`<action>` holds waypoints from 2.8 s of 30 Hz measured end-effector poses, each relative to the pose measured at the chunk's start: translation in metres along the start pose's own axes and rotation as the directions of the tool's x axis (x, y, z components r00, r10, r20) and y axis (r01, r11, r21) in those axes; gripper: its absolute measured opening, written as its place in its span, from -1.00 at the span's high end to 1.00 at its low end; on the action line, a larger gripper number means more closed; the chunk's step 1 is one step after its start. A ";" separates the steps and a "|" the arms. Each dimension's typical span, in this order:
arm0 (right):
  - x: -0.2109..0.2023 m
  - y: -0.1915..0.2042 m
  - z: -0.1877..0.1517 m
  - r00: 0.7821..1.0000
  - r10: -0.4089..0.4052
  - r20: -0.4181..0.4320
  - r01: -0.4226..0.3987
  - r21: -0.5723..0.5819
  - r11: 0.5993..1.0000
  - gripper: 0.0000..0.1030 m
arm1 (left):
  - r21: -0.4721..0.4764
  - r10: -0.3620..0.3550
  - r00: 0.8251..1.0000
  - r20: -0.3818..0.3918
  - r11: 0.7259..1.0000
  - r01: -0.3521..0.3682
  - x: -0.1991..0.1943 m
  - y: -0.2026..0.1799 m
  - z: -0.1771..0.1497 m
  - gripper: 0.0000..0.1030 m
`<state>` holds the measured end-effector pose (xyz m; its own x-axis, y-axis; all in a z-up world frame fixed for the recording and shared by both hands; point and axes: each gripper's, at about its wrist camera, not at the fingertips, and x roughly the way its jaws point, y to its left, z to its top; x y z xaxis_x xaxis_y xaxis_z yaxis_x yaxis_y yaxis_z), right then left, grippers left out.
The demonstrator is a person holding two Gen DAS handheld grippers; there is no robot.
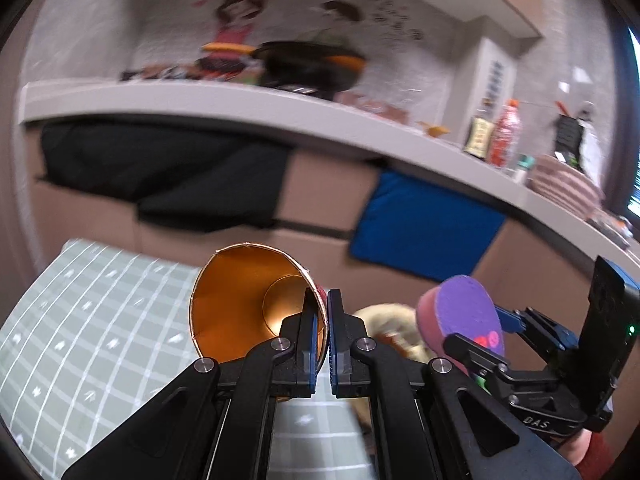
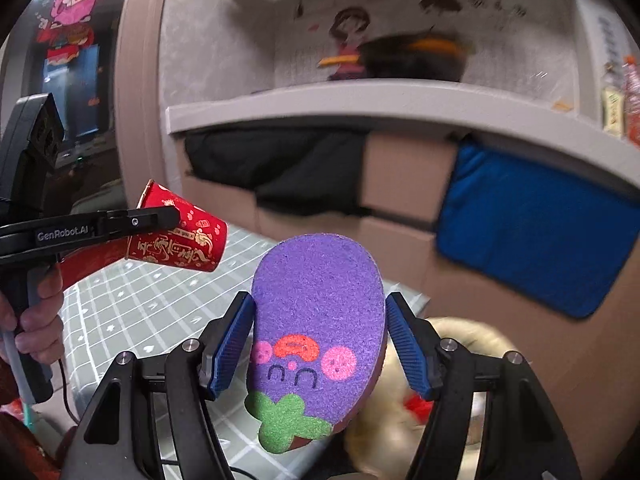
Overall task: Collect trash
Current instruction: 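Lift the red cup and purple sponge and carry both over the bin, then open both grippers above the bin to drop the cup and sponge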
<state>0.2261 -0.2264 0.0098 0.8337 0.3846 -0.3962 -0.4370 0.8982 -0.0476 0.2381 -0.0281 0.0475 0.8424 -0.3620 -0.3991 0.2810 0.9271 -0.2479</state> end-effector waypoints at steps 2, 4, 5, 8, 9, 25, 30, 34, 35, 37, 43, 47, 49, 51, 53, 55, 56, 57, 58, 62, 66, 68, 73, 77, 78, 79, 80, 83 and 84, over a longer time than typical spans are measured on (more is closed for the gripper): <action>-0.015 -0.020 0.004 0.999 -0.045 0.023 0.045 0.008 0.999 -0.26 | 0.027 -0.045 0.999 0.007 0.999 0.044 0.007 -0.024 0.005 0.92; -0.027 -0.036 0.007 0.996 -0.083 0.038 0.082 0.014 0.997 -0.26 | 0.048 -0.078 0.997 0.007 0.996 0.077 0.016 -0.045 0.008 0.92; -0.034 -0.046 0.008 0.993 -0.110 0.045 0.109 0.019 0.994 -0.26 | 0.059 -0.094 0.996 0.004 0.994 0.094 0.023 -0.056 0.010 0.92; -0.048 -0.072 0.008 0.984 -0.173 0.050 0.171 0.033 0.985 -0.26 | 0.073 -0.135 0.991 -0.014 0.988 0.136 0.043 -0.080 0.012 0.92; -0.051 -0.079 0.008 0.981 -0.190 0.049 0.188 0.038 0.981 -0.26 | 0.078 -0.144 0.989 -0.023 0.986 0.145 0.049 -0.087 0.011 0.92; -0.030 -0.157 -0.030 0.978 -0.204 -0.042 0.208 0.204 0.957 -0.26 | 0.049 -0.175 0.954 -0.244 0.980 0.192 0.159 -0.110 -0.043 0.92; -0.001 -0.167 -0.043 0.983 -0.158 -0.094 0.176 0.247 0.953 -0.26 | 0.012 -0.177 0.931 -0.318 0.982 0.191 0.188 -0.104 -0.060 0.92; 0.016 -0.172 -0.051 0.982 -0.142 -0.123 0.170 0.266 0.949 -0.26 | -0.012 -0.188 0.917 -0.351 0.981 0.196 0.202 -0.099 -0.066 0.92; 0.019 -0.174 -0.052 0.982 -0.139 -0.130 0.170 0.274 0.947 -0.26 | -0.016 -0.191 0.915 -0.355 0.980 0.198 0.204 -0.098 -0.067 0.92; 0.025 -0.179 -0.056 0.981 -0.133 -0.140 0.170 0.290 0.942 -0.26 | -0.025 -0.201 0.908 -0.367 0.978 0.206 0.211 -0.096 -0.070 0.92; 0.041 -0.186 -0.066 0.976 -0.124 -0.176 0.176 0.317 0.932 -0.26 | -0.057 -0.226 0.886 -0.404 0.973 0.222 0.226 -0.090 -0.078 0.92; 0.049 -0.188 -0.071 0.973 -0.124 -0.196 0.183 0.320 0.930 -0.26 | -0.063 -0.243 0.873 -0.423 0.969 0.239 0.234 -0.091 -0.082 0.82; 0.052 -0.190 -0.072 0.972 -0.124 -0.201 0.186 0.327 0.926 -0.26 | -0.077 -0.254 0.867 -0.429 0.966 0.245 0.237 -0.088 -0.084 0.53; 0.054 -0.191 -0.074 0.970 -0.125 -0.209 0.191 0.334 0.923 -0.26 | -0.105 -0.275 0.860 -0.430 0.961 0.254 0.235 -0.084 -0.084 0.29; 0.056 -0.192 -0.075 0.968 -0.126 -0.215 0.195 0.335 0.922 -0.26 | -0.120 -0.286 0.858 -0.427 0.958 0.260 0.232 -0.081 -0.082 0.23; 0.059 -0.191 -0.077 0.966 -0.128 -0.223 0.199 0.336 0.920 -0.26 | -0.120 -0.264 0.870 -0.417 0.965 0.235 0.225 -0.076 -0.078 0.22; 0.059 -0.190 -0.078 0.966 -0.127 -0.225 0.200 0.339 0.919 -0.27 | -0.120 -0.252 0.878 -0.408 0.968 0.222 0.221 -0.074 -0.076 0.22; 0.060 -0.190 -0.078 0.966 -0.127 -0.226 0.200 0.343 0.918 -0.27 | -0.123 -0.236 0.888 -0.396 0.971 0.203 0.214 -0.071 -0.073 0.22; 0.062 -0.188 -0.079 0.967 -0.122 -0.223 0.195 0.347 0.917 -0.28 | -0.123 -0.220 0.894 -0.391 0.975 0.185 0.209 -0.067 -0.071 0.21; 0.070 -0.179 -0.076 0.971 -0.109 -0.211 0.175 0.321 0.931 -0.31 | -0.142 -0.194 0.908 -0.372 0.978 0.151 0.190 -0.052 -0.065 0.21; 0.077 -0.166 -0.072 0.969 -0.124 -0.213 0.180 0.266 0.947 -0.31 | -0.172 -0.163 0.925 -0.344 0.979 0.109 0.174 -0.035 -0.061 0.21; 0.083 -0.161 -0.071 0.965 -0.130 -0.226 0.185 0.245 0.952 -0.31 | -0.184 -0.160 0.925 -0.346 0.978 0.101 0.166 -0.026 -0.060 0.21; 0.112 -0.148 -0.085 0.937 -0.114 -0.331 0.186 0.195 0.963 -0.31 | -0.196 -0.129 0.937 -0.324 0.978 0.066 0.148 -0.011 -0.058 0.21; 0.127 -0.141 -0.102 0.898 -0.154 -0.411 0.231 0.143 0.962 -0.30 | -0.200 -0.105 0.948 -0.302 0.979 0.045 0.134 -0.005 -0.056 0.21; 0.128 -0.141 -0.105 0.889 -0.164 -0.427 0.242 0.133 0.961 -0.30 | -0.196 -0.095 0.950 -0.297 0.980 0.037 0.129 -0.004 -0.057 0.21; 0.131 -0.142 -0.109 0.875 -0.172 -0.454 0.252 0.123 0.960 -0.30 | -0.188 -0.082 0.953 -0.292 0.982 0.027 0.126 -0.004 -0.058 0.21; 0.134 -0.144 -0.112 0.861 -0.178 -0.476 0.263 0.119 0.957 -0.30 | -0.178 -0.068 0.955 -0.289 0.984 0.017 0.122 -0.004 -0.059 0.21; 0.122 -0.147 -0.114 0.861 -0.196 -0.469 0.293 0.144 0.945 -0.30 | -0.148 -0.036 0.959 -0.281 0.989 -0.006 0.108 -0.006 -0.062 0.20; 0.114 -0.146 -0.111 0.871 -0.195 -0.450 0.293 0.158 0.943 -0.30 | -0.138 -0.023 0.963 -0.269 0.990 -0.015 0.100 -0.006 -0.063 0.20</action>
<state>0.3477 -0.3375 -0.1302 0.6598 0.0638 -0.7487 -0.1145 0.9933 -0.0162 0.2915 -0.0758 -0.0461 0.6810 -0.3958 -0.6161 0.2021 0.9102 -0.3614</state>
